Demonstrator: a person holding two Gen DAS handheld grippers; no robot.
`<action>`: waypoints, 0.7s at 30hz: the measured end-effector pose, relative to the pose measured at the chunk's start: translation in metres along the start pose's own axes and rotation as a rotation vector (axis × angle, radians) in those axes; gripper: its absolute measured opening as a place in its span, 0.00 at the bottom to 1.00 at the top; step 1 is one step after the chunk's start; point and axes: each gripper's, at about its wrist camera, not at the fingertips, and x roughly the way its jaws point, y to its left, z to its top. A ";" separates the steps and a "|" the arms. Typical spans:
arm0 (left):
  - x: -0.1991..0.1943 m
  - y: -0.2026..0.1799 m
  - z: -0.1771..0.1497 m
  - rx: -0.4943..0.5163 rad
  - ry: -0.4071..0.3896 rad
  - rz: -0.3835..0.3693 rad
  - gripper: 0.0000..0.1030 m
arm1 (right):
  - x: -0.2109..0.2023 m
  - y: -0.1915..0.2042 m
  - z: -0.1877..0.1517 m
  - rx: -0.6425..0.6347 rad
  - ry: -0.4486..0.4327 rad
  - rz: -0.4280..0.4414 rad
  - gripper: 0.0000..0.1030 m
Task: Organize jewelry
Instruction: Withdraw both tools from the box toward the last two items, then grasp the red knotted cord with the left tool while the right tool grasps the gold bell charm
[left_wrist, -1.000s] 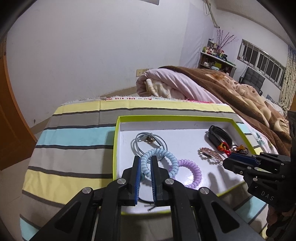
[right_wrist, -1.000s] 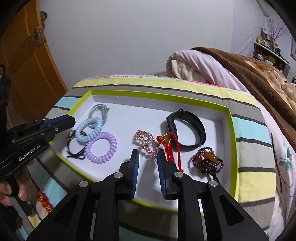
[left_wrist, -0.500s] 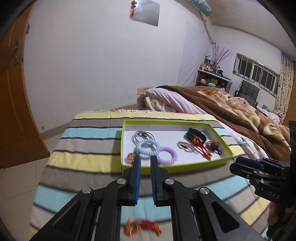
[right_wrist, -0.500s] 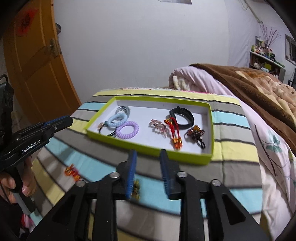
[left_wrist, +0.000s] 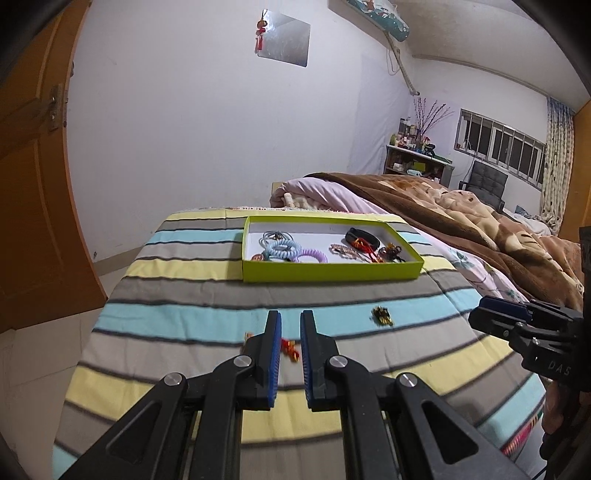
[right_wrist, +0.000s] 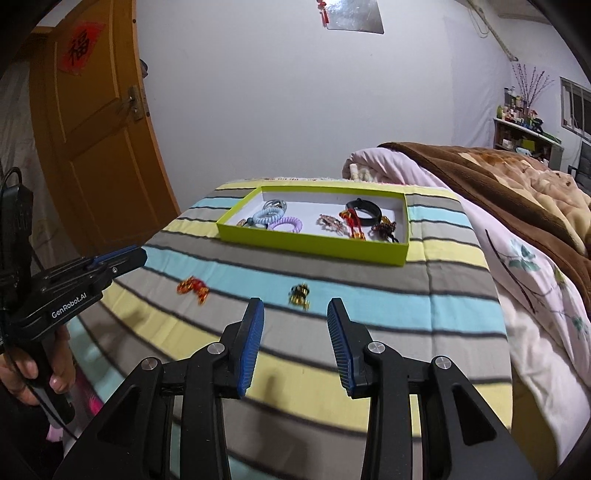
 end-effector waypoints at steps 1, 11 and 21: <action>-0.004 0.000 -0.003 0.004 -0.003 0.005 0.09 | -0.003 0.001 -0.004 -0.001 0.001 0.001 0.36; -0.024 0.004 -0.025 -0.016 0.002 0.016 0.09 | -0.013 0.002 -0.020 0.014 0.007 0.003 0.36; -0.020 0.013 -0.036 -0.035 0.015 0.036 0.09 | -0.009 0.008 -0.023 -0.001 0.019 0.008 0.36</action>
